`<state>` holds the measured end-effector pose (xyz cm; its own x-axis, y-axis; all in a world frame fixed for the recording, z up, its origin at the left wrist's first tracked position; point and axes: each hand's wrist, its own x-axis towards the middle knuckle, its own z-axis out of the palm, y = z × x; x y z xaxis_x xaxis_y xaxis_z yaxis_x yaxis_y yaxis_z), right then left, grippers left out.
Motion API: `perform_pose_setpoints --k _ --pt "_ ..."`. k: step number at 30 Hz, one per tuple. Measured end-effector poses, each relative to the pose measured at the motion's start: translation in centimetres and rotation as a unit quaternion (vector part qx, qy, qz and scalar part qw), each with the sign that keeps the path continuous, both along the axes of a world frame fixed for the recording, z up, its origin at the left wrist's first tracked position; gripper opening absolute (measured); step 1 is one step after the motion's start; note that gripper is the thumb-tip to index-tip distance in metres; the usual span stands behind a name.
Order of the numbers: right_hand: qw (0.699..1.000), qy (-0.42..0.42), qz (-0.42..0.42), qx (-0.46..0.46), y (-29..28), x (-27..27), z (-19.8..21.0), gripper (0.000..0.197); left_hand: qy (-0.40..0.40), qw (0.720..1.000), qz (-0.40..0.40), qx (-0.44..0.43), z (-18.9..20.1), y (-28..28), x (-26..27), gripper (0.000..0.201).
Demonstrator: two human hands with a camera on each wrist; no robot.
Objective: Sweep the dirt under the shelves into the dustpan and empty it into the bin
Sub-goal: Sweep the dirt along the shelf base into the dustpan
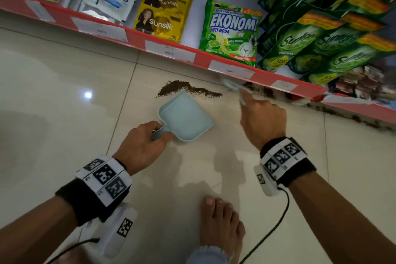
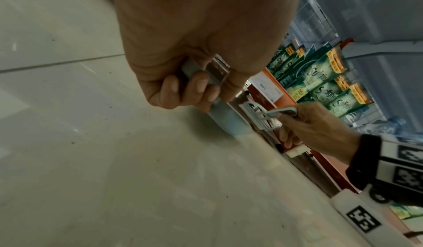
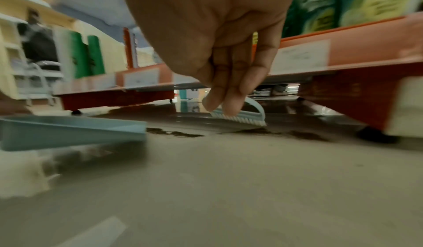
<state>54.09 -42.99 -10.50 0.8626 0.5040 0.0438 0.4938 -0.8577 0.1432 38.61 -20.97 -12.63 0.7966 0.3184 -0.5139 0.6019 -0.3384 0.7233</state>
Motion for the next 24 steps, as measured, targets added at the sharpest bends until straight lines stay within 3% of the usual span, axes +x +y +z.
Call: perform_pose_setpoints --k 7,12,16,21,24 --pt "0.992 -0.001 -0.120 -0.033 -3.3 3.7 -0.8 0.022 -0.006 1.000 -0.019 -0.007 0.0 -1.2 0.9 0.027" --pt "0.996 0.080 -0.014 -0.027 -1.6 0.3 -1.6 0.029 -0.005 1.000 -0.028 -0.012 0.0 -1.5 0.8 0.026" --pt "0.998 0.048 0.035 -0.007 -0.6 -2.2 -1.0 0.037 -0.002 0.999 -0.037 -0.003 0.4 -1.4 0.6 0.025" --pt "0.996 -0.004 -0.082 -0.033 -3.6 1.3 -0.4 0.042 -0.004 0.999 -0.037 -0.006 0.7 -1.3 0.0 0.025" --pt "0.986 0.001 -0.160 -0.039 -5.2 3.1 -0.4 0.030 -0.007 0.999 -0.039 -0.014 0.5 -0.8 0.0 0.025"
